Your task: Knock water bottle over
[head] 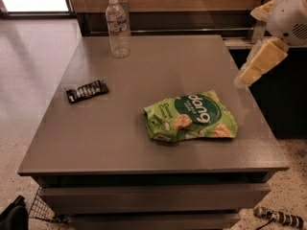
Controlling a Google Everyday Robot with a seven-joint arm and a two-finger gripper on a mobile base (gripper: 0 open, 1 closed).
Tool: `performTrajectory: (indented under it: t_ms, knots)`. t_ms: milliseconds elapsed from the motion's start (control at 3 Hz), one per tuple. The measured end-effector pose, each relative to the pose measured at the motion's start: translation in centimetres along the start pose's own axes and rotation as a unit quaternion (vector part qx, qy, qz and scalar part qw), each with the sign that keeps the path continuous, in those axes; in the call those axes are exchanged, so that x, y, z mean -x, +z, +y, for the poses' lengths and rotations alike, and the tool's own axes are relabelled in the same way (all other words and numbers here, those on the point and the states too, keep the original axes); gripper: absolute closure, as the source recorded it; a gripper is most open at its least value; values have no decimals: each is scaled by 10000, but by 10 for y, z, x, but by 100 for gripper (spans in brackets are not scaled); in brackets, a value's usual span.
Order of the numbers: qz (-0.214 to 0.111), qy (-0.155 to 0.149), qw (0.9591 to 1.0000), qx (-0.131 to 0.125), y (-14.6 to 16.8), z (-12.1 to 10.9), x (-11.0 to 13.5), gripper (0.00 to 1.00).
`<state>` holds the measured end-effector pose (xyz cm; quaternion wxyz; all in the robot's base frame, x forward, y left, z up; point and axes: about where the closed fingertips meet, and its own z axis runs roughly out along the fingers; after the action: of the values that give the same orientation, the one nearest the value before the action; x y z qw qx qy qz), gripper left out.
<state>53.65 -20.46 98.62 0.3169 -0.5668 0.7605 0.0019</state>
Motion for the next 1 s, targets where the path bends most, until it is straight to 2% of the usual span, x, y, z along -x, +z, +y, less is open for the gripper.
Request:
performTrajectory:
  t_ms: [333,667,1000]
  knots:
    - [-1175,265,9925,-223,32,-50,39,0]
    - [-2396,689,9682,-198,58,-78,78,0]
    - [-3370,1155,9344,-50,82,-95,118,0]
